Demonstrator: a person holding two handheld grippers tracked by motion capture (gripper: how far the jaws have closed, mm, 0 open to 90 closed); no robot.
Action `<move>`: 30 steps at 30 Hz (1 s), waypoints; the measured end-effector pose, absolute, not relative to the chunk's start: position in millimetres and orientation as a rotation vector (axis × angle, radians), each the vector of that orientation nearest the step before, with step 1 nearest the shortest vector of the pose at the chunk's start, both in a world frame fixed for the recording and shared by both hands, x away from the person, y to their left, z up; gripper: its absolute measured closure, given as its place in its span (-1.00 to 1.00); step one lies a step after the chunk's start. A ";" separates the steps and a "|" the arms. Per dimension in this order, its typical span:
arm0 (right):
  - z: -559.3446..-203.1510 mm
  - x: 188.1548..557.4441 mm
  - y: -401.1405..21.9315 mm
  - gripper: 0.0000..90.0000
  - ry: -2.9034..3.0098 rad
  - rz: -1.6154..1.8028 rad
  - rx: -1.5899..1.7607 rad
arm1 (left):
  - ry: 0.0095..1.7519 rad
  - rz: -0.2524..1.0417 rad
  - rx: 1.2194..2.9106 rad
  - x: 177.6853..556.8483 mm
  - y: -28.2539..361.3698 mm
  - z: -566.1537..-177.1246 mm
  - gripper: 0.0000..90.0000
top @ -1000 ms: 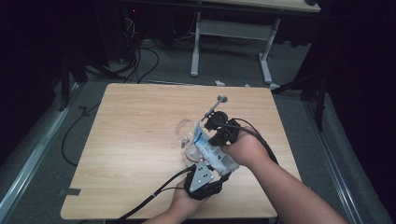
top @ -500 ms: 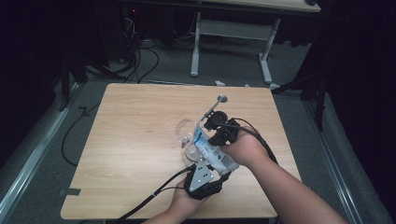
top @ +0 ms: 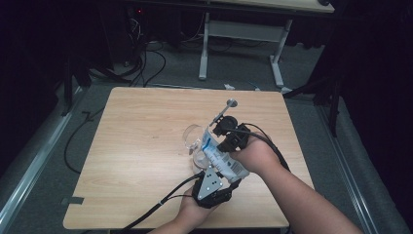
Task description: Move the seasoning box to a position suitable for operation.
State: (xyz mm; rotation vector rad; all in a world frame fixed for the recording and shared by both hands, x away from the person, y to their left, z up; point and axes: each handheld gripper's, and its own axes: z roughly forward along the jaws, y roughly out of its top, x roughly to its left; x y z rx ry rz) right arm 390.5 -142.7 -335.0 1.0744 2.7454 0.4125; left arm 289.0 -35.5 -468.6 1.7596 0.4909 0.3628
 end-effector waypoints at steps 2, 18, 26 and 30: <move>-335.5 390.9 -142.8 0.99 2.744 0.412 1.070 | 0.489 0.364 1.761 289.4 -35.7 -468.5 0.26; -336.5 390.7 -143.0 0.99 2.747 0.421 1.066 | 0.486 0.369 1.763 288.7 -35.6 -469.1 0.27; -335.8 389.9 -143.0 0.98 2.750 0.412 1.054 | 0.483 0.367 1.760 287.9 -35.6 -469.4 0.27; -335.1 390.1 -142.8 0.98 2.750 0.415 1.061 | 0.479 0.374 1.761 288.7 -35.0 -469.3 0.27</move>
